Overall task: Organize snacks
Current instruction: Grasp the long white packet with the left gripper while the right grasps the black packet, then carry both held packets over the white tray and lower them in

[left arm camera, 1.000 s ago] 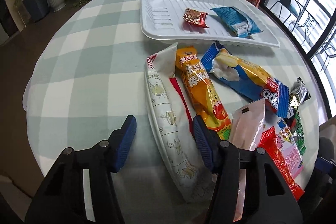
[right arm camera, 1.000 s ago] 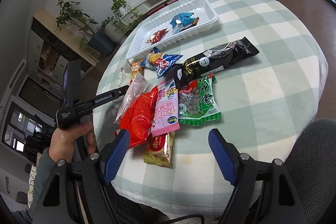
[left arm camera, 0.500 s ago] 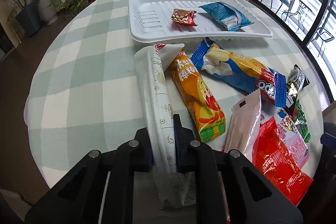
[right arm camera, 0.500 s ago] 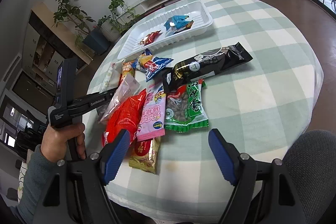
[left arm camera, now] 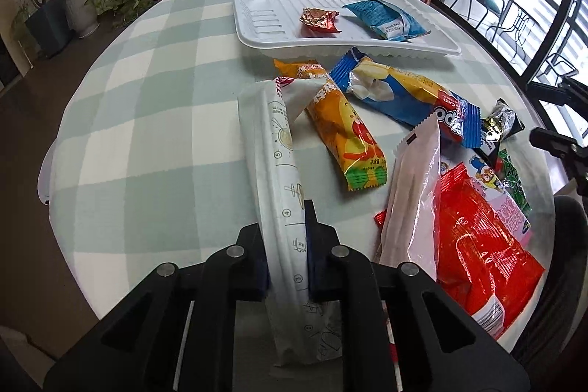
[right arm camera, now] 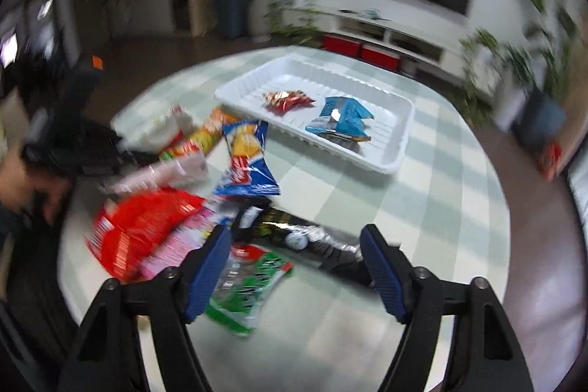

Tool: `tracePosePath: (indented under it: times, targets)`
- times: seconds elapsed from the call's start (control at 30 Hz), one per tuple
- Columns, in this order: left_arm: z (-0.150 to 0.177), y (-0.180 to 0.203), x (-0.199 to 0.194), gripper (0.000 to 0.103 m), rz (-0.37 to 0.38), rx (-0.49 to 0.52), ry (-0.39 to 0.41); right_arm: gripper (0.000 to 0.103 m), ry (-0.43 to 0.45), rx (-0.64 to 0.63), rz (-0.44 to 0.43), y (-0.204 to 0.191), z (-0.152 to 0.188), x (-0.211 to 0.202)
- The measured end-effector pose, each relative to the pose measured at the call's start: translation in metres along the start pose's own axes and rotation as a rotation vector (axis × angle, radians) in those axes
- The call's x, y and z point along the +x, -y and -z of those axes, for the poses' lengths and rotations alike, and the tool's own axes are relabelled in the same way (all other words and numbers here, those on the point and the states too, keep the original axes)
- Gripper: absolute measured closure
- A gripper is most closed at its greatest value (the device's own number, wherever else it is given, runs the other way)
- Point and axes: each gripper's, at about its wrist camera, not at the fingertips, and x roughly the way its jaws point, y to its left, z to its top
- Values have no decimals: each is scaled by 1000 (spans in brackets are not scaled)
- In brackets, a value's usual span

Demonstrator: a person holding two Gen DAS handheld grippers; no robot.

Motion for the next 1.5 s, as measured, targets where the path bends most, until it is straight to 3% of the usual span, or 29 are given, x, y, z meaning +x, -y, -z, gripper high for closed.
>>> tracePosePath:
  times: [0.03, 0.27, 0.47, 0.67, 0.7, 0.77, 0.8, 0.83, 1.07, 1.5]
  targets:
    - [1, 0, 0, 91, -1, 2, -2, 41, -28, -41, -2, 4, -2, 9]
    - [2, 1, -1, 91, -7, 9, 1, 41, -139, -217, -108, 18, -9, 31]
    - [2, 2, -1, 91, -10, 11, 0, 41, -247, -371, -108, 10, -11, 57]
    - [2, 2, 0, 91, -11, 15, 1, 41, -297, -369, -158, 13, -16, 81]
    - [2, 2, 0, 91, -12, 15, 1, 43, -300, -358, -175, 15, -16, 82]
    - [2, 2, 0, 91, -10, 15, 2, 57, -318, -324, -235, 19, -17, 84]
    - [2, 2, 0, 91, -10, 15, 3, 68, -323, -311, -257, 19, -16, 84]
    - [2, 2, 0, 91, -11, 16, 3, 77, -323, -306, -269, 18, -15, 83]
    - [3, 2, -1, 91, -14, 18, 12, 78, -286, -185, -287, 28, -6, 75]
    - [15, -7, -17, 91, 34, -41, 45, 78, -34, 131, -414, 40, 20, 14]
